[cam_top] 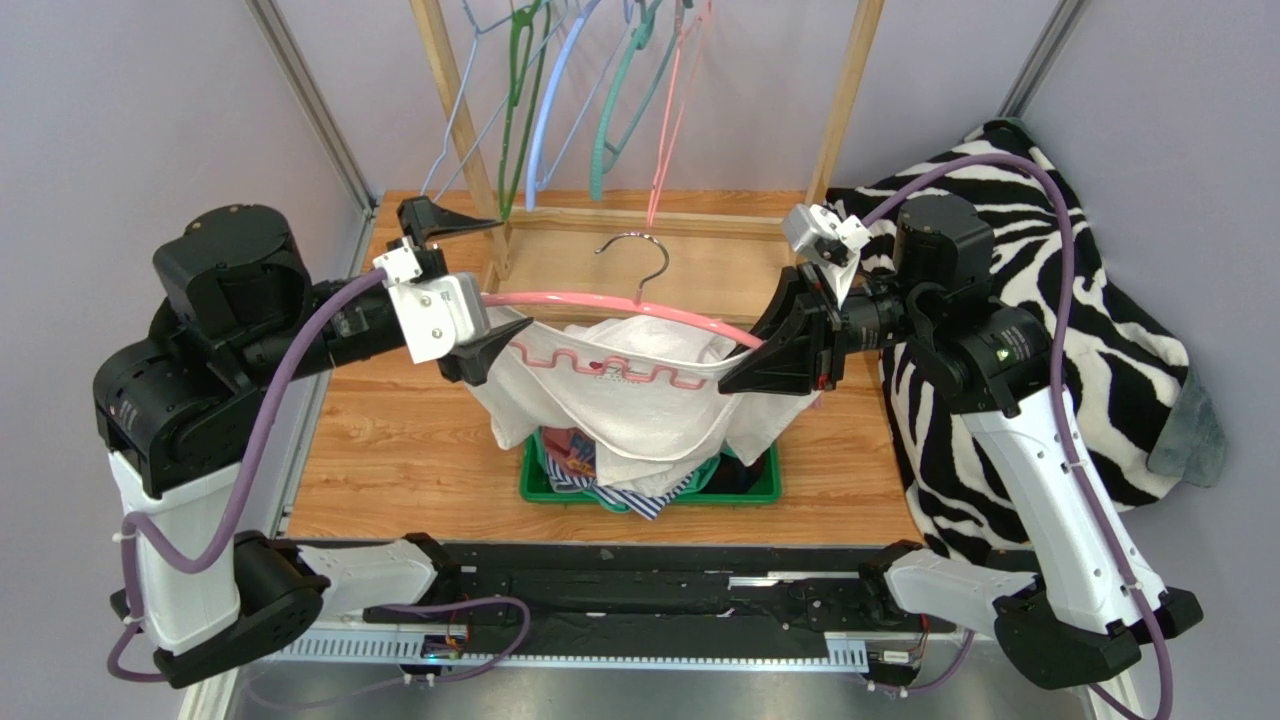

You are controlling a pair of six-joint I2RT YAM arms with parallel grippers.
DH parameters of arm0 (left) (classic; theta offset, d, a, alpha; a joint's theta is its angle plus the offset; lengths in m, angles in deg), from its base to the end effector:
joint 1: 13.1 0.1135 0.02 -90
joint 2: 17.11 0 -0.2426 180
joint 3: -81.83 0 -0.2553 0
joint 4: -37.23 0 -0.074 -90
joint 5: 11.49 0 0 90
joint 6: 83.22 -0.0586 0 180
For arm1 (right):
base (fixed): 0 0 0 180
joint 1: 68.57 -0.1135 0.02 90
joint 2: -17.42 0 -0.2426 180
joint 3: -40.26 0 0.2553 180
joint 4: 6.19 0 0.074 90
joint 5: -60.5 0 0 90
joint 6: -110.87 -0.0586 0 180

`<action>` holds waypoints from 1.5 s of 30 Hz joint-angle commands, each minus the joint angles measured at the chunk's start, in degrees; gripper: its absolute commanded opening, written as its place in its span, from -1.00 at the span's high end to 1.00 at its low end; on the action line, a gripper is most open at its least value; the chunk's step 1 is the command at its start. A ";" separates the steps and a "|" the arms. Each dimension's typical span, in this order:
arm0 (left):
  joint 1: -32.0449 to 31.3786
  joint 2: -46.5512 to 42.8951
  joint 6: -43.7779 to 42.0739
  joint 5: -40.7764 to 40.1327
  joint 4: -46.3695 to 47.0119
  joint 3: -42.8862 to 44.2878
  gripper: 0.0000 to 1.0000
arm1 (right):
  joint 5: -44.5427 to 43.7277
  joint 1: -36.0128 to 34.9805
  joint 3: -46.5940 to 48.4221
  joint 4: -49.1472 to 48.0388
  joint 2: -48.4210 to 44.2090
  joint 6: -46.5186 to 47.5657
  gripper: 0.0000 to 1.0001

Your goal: Remove the tank top from the hanger

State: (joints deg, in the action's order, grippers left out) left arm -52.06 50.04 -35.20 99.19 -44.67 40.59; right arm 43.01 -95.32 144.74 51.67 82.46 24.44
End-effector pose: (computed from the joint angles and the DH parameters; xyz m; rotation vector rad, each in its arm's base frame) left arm 0.0905 -0.0998 0.5563 1.3209 1.1430 -0.2770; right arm 0.1550 0.1407 0.4667 -1.2980 1.3907 1.4518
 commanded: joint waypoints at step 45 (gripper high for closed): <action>0.11 6.06 14.29 -0.02 -2.00 1.22 1.00 | -52.72 -3.93 -7.13 -17.57 -13.26 -2.07 -0.15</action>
State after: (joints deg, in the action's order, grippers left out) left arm -52.06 56.69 -23.29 103.92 -51.82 42.23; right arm 5.65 -99.14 138.10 39.52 72.06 25.47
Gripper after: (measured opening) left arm 0.152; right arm 0.573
